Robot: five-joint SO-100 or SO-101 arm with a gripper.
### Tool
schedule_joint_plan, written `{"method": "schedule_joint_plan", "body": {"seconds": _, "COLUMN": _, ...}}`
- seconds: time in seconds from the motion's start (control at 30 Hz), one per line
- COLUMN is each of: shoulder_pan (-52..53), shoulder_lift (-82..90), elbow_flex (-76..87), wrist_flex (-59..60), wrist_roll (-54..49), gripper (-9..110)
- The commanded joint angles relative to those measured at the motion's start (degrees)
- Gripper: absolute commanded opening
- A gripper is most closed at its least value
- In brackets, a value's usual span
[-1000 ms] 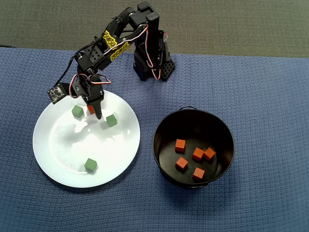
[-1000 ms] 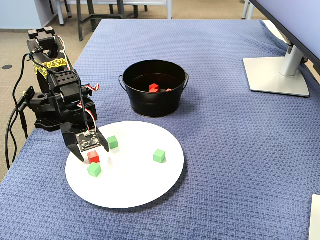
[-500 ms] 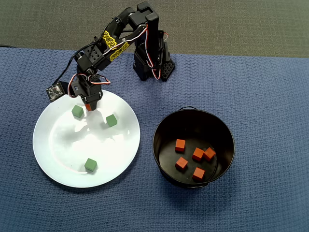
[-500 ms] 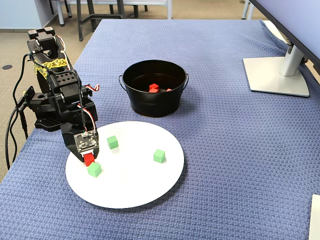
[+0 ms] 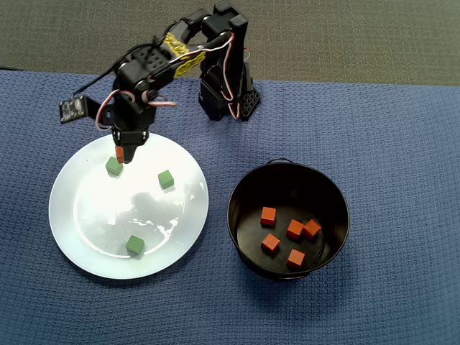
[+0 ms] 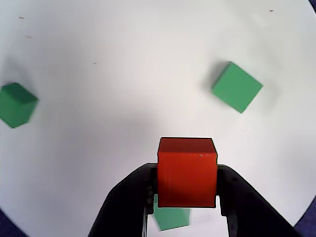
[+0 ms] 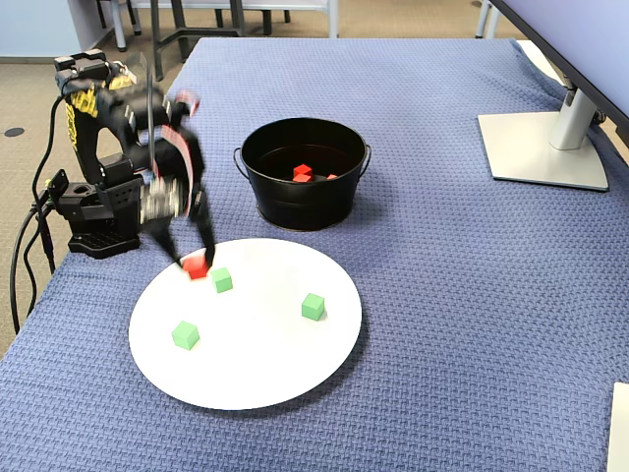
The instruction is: Pick up the red cubes from the white plate and place them in the black recipient
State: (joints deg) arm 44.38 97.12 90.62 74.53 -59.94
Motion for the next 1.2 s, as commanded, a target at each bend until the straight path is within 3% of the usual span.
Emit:
{"method": "schedule_joint_plan", "body": {"seconds": 0.0, "shoulder_pan": -8.88, "shoulder_lift": 5.01, "elbow_flex": -11.60, "wrist_flex": 5.10, "wrist_roll": 10.72, "gripper": 0}}
{"method": "schedule_joint_plan", "body": {"seconds": 0.43, "shoulder_pan": -42.89, "shoulder_lift": 9.32, "elbow_flex": -18.90, "wrist_flex": 5.80, "wrist_roll": 33.93, "gripper": 0}}
{"method": "schedule_joint_plan", "body": {"seconds": 0.67, "shoulder_pan": -57.48, "shoulder_lift": 8.53, "elbow_flex": -9.40, "wrist_flex": 0.09, "wrist_roll": 36.12, "gripper": 1}}
{"method": "schedule_joint_plan", "body": {"seconds": 0.73, "shoulder_pan": -61.17, "shoulder_lift": 7.82, "elbow_flex": -7.21, "wrist_flex": -0.18, "wrist_roll": 34.80, "gripper": 22}}
{"method": "schedule_joint_plan", "body": {"seconds": 0.77, "shoulder_pan": -62.31, "shoulder_lift": 7.65, "elbow_flex": -6.59, "wrist_flex": -0.44, "wrist_roll": 34.63, "gripper": 40}}
{"method": "schedule_joint_plan", "body": {"seconds": 0.83, "shoulder_pan": -62.31, "shoulder_lift": 7.38, "elbow_flex": -7.38, "wrist_flex": -0.44, "wrist_roll": 37.00, "gripper": 48}}
{"method": "schedule_joint_plan", "body": {"seconds": 0.93, "shoulder_pan": -59.77, "shoulder_lift": 7.29, "elbow_flex": -10.02, "wrist_flex": 0.88, "wrist_roll": 37.71, "gripper": 49}}
{"method": "schedule_joint_plan", "body": {"seconds": 1.17, "shoulder_pan": -48.60, "shoulder_lift": 10.72, "elbow_flex": -13.97, "wrist_flex": 4.31, "wrist_roll": 39.55, "gripper": 40}}
